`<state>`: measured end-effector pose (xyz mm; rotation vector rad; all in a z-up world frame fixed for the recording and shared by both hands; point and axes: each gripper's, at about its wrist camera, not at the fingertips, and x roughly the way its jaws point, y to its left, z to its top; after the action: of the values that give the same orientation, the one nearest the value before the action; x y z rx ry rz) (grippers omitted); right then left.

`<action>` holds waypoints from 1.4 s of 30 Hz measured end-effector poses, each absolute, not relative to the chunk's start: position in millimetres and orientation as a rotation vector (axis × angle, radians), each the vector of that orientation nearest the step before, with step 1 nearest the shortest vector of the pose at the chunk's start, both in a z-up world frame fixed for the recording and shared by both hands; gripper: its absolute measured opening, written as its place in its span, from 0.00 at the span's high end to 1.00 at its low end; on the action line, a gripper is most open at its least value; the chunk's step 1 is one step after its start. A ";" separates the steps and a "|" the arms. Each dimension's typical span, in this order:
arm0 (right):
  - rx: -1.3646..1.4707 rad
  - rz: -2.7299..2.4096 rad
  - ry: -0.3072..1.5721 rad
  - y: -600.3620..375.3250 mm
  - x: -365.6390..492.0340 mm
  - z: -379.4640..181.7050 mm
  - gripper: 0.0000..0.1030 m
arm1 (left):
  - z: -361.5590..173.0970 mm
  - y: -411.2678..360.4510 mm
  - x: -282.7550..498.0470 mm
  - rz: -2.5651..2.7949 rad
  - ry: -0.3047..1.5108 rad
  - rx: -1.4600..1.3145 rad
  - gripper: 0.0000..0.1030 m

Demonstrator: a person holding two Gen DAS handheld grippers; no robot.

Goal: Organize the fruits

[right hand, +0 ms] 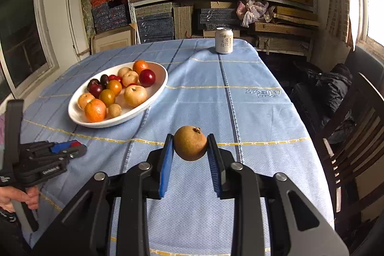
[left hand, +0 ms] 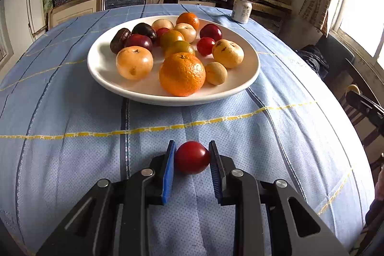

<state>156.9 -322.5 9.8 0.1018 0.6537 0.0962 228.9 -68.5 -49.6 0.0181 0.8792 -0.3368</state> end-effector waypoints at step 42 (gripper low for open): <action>0.137 0.278 0.647 -199.8 329.8 29.0 0.06 | 27.0 -2.3 345.7 -0.171 0.743 -0.037 0.03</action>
<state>329.8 -199.8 29.0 0.1366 0.6469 0.2782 345.7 -2.3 27.0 -0.0366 0.7434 -0.1707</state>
